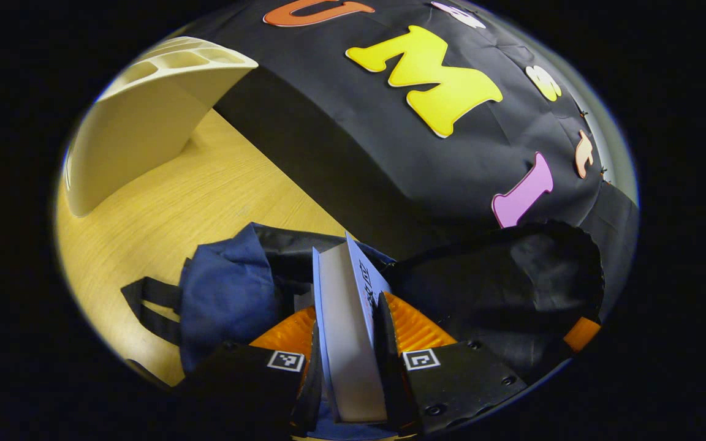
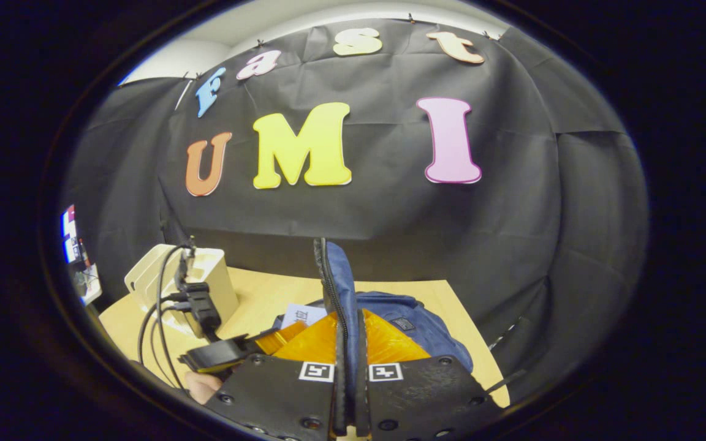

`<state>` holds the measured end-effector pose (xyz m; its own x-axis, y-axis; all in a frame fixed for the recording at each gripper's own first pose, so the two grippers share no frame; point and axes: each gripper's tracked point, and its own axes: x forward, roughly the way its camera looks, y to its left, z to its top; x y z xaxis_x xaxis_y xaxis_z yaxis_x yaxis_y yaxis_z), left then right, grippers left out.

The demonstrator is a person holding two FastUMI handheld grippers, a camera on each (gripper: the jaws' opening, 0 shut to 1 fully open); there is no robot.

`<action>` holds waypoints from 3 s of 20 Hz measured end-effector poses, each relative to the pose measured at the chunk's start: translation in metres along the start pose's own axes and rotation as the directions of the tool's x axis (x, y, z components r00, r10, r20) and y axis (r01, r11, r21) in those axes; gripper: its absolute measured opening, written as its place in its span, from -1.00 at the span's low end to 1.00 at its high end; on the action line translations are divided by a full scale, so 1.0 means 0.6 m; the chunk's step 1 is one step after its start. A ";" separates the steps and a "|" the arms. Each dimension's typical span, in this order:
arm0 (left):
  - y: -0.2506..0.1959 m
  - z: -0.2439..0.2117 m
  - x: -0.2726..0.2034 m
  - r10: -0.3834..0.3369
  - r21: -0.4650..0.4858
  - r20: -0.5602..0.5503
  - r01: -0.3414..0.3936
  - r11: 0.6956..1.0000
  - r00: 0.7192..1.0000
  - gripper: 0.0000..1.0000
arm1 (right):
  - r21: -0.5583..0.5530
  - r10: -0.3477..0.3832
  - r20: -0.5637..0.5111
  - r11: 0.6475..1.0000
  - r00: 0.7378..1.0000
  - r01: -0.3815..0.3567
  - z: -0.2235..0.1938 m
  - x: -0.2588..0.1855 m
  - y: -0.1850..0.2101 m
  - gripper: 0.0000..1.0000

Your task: Open the schoolbag, grab two books from the bookshelf and put them into the schoolbag.

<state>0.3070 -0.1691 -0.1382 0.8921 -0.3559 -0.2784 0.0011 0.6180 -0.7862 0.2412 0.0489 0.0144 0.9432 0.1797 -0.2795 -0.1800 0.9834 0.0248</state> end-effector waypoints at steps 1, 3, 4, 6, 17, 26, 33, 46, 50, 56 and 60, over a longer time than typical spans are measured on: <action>-0.007 -0.007 0.006 0.001 0.003 0.000 -0.001 1.000 1.000 -0.12 | 0.004 0.006 0.007 1.000 1.000 -0.006 0.002 0.000 0.000 -0.88; -0.018 -0.012 0.017 0.008 0.001 0.012 -0.008 1.000 1.000 -0.11 | 0.012 0.015 0.011 1.000 1.000 -0.015 0.002 0.001 -0.002 -0.88; -0.023 -0.013 0.020 0.011 0.000 0.019 -0.011 1.000 1.000 -0.11 | 0.018 0.019 0.012 1.000 1.000 -0.019 0.002 0.000 -0.005 -0.88; -0.029 -0.025 0.027 0.012 -0.011 0.023 -0.012 1.000 1.000 -0.11 | 0.028 0.015 0.014 0.999 1.000 -0.015 0.002 0.001 -0.014 -0.88; 0.039 -0.042 0.012 0.217 0.281 -0.026 -0.201 0.938 0.976 0.62 | 0.079 -0.028 -0.050 0.996 0.998 0.031 -0.047 0.005 -0.040 -0.89; 0.082 0.001 -0.071 0.249 0.431 -0.013 -0.219 0.876 0.968 0.67 | 0.067 -0.115 -0.100 0.990 0.988 0.122 -0.097 -0.007 -0.060 -0.86; 0.130 0.078 -0.202 0.266 0.524 0.100 -0.278 0.805 0.959 0.68 | 0.047 -0.191 -0.107 0.979 0.976 0.197 -0.129 -0.017 -0.069 -0.66; 0.150 0.163 -0.427 0.247 0.579 0.295 -0.378 0.722 0.923 0.67 | 0.050 -0.224 -0.051 0.973 0.973 0.226 -0.118 -0.107 -0.019 0.04; 0.140 0.162 -0.513 0.216 0.596 0.331 -0.381 0.707 0.919 0.80 | 0.029 -0.216 0.028 0.976 0.976 0.215 -0.108 -0.164 0.005 0.42; 0.140 0.163 -0.631 0.181 0.622 0.384 -0.398 0.675 0.906 0.83 | 0.020 -0.169 0.095 0.986 0.981 0.167 -0.122 -0.255 0.059 0.57; 0.135 0.169 -0.684 0.140 0.641 0.410 -0.394 0.658 0.901 0.85 | 0.019 -0.183 0.176 0.983 0.967 0.183 -0.114 -0.319 0.073 0.81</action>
<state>-0.0130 0.0978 -0.0315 0.9895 0.0530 -0.1345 -0.0608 0.9967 -0.0542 0.0335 0.0559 0.0036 0.9943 -0.0017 -0.1064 0.0008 1.0000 -0.0083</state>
